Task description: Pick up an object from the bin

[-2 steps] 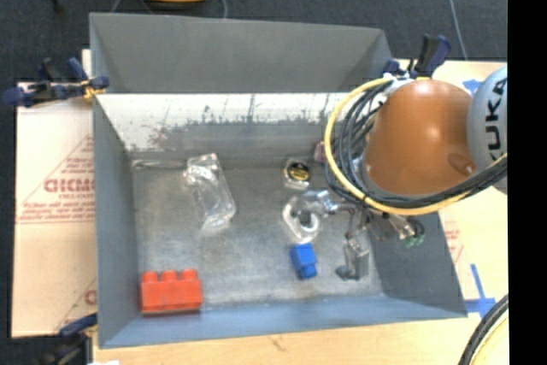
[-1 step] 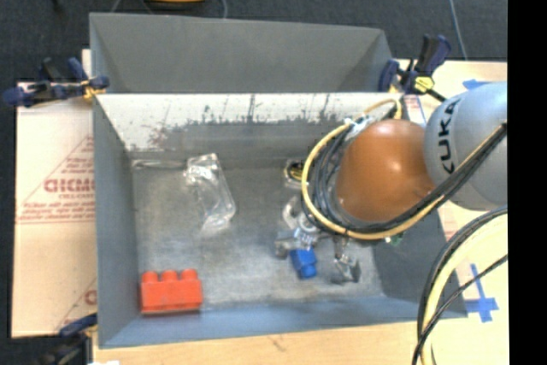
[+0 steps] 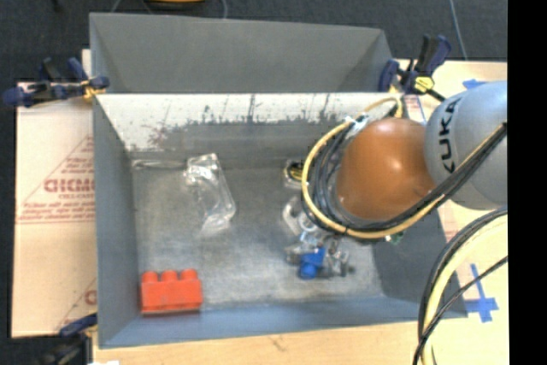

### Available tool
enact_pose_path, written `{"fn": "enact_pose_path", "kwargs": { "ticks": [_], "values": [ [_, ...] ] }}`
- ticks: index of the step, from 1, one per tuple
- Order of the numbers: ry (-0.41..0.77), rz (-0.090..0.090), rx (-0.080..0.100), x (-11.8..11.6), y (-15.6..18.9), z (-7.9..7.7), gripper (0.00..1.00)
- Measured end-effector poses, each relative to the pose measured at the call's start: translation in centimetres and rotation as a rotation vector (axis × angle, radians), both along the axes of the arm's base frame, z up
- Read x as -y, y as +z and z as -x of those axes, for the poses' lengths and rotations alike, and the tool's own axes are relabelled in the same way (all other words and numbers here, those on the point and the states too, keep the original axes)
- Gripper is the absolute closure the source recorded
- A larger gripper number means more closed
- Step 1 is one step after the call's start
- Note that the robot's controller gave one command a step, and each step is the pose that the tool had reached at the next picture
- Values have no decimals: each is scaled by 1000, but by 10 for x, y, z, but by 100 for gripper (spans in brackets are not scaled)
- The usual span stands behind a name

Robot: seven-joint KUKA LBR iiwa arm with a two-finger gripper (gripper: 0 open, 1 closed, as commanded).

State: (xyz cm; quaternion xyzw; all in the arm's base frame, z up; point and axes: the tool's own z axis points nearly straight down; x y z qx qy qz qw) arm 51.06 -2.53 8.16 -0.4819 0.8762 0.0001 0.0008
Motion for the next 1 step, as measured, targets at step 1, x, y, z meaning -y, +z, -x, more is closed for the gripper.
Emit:
{"fn": "enact_pose_path", "kwargs": {
  "ticks": [1],
  "values": [
    [-14,1,10,-6,181,-11,100]
  ]
}}
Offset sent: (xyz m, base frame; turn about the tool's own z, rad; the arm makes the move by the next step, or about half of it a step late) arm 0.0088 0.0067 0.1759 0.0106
